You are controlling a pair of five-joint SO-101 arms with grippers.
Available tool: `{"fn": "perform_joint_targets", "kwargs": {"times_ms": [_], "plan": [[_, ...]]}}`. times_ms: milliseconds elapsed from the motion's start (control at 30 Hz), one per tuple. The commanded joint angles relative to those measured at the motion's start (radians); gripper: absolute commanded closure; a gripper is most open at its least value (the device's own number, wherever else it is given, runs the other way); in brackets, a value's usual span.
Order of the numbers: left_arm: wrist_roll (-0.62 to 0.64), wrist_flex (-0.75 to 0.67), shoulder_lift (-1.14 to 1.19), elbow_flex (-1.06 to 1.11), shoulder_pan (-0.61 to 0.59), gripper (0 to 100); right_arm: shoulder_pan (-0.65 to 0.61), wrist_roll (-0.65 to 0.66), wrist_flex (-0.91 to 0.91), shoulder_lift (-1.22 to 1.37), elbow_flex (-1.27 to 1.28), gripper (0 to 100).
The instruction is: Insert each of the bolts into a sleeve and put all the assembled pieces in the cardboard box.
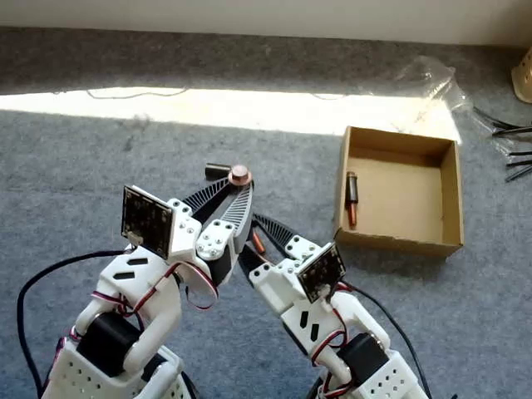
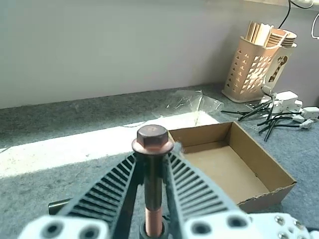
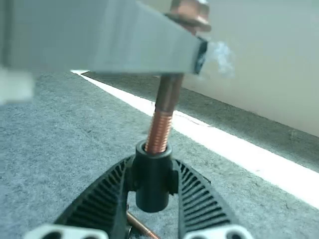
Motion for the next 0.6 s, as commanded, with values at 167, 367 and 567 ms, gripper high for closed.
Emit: {"fn": "perform_joint_targets", "kwargs": {"times_ms": [167, 367, 567], "plan": [[0.008, -0.003, -0.018, 0.016, 0.01, 99, -0.008, -0.046, 0.012, -0.013, 0.104, 99.5], [0.012, 0.0, -0.018, 0.018, 0.01, 99, -0.008, -0.048, 0.012, -0.013, 0.105, 99.5], [0.014, 0.0, -0.058, 0.079, 0.01, 99, -0.008, -0.049, 0.012, -0.013, 0.105, 99.5]]}}
